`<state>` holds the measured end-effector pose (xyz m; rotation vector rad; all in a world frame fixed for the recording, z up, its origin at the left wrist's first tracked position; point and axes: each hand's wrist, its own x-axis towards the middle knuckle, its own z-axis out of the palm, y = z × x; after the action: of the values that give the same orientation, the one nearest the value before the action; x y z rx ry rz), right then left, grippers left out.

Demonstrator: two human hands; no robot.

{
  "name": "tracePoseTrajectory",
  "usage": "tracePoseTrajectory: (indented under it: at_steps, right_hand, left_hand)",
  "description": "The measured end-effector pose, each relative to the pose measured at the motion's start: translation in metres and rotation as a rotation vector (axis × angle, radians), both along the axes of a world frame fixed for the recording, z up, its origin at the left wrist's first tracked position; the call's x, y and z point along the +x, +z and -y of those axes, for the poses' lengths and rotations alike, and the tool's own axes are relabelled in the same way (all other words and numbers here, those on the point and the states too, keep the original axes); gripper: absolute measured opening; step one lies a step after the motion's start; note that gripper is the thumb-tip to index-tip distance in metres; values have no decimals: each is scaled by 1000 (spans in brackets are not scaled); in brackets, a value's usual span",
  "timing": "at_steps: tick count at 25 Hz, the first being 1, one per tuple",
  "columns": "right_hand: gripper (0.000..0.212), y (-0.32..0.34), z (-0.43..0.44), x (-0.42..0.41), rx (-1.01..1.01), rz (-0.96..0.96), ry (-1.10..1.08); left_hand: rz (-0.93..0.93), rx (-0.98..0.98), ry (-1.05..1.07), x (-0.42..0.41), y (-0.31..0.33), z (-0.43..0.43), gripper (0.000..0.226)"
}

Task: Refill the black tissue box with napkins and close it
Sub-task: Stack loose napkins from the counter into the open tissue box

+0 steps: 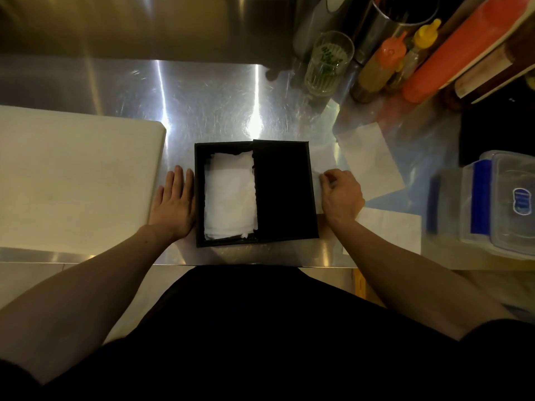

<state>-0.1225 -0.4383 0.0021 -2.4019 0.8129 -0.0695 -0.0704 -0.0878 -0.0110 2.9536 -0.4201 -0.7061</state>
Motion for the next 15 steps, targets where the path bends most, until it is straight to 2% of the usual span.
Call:
tracePoseTrajectory:
  at_steps: [6, 15]
  right_hand:
    - [22, 14, 5, -1, 16, 64, -106]
    - [18, 61, -11, 5, 16, 279, -152]
  left_hand:
    - [-16, -12, 1, 1, 0, 1, 71]
    - [-5, -19, 16, 2, 0, 2, 65]
